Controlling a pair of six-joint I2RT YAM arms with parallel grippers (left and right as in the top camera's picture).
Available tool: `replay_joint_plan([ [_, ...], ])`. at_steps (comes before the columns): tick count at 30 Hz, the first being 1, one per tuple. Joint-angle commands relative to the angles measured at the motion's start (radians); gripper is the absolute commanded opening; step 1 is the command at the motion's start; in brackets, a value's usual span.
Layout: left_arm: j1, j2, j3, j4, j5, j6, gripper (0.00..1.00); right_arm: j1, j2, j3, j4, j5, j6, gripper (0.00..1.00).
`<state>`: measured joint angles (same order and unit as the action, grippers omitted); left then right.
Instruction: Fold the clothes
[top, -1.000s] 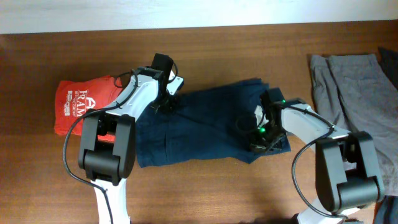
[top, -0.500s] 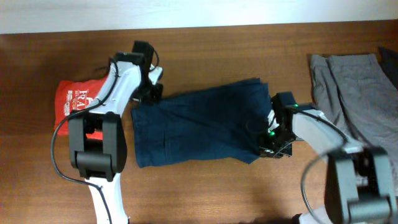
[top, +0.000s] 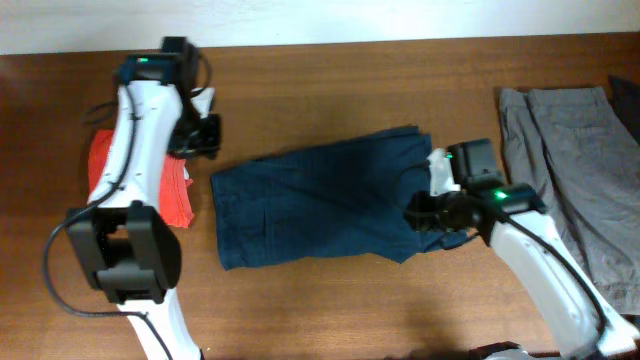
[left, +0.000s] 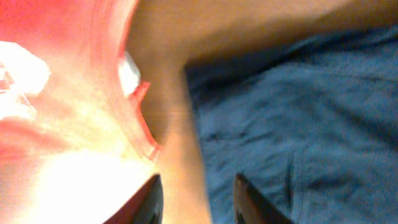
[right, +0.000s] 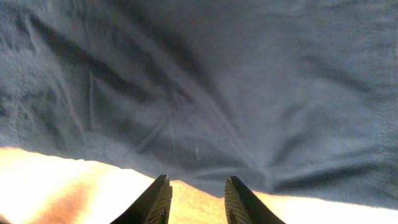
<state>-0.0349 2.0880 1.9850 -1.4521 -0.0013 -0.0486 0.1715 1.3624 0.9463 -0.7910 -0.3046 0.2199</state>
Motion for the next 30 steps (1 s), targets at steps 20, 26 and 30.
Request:
replay_joint_plan([
  [20,0.101,-0.052,-0.325,0.053,0.179,-0.060,0.37,-0.104,0.429,0.002,0.156,0.026,0.069,0.45],
  [26,0.101,-0.052,-0.560,0.272,0.287,-0.061,0.45,-0.151,0.429,0.002,0.121,-0.014,-0.007,0.45],
  [30,0.100,-0.052,-0.671,0.405,0.405,-0.064,0.56,-0.139,0.429,0.002,0.126,-0.013,-0.006,0.45],
])
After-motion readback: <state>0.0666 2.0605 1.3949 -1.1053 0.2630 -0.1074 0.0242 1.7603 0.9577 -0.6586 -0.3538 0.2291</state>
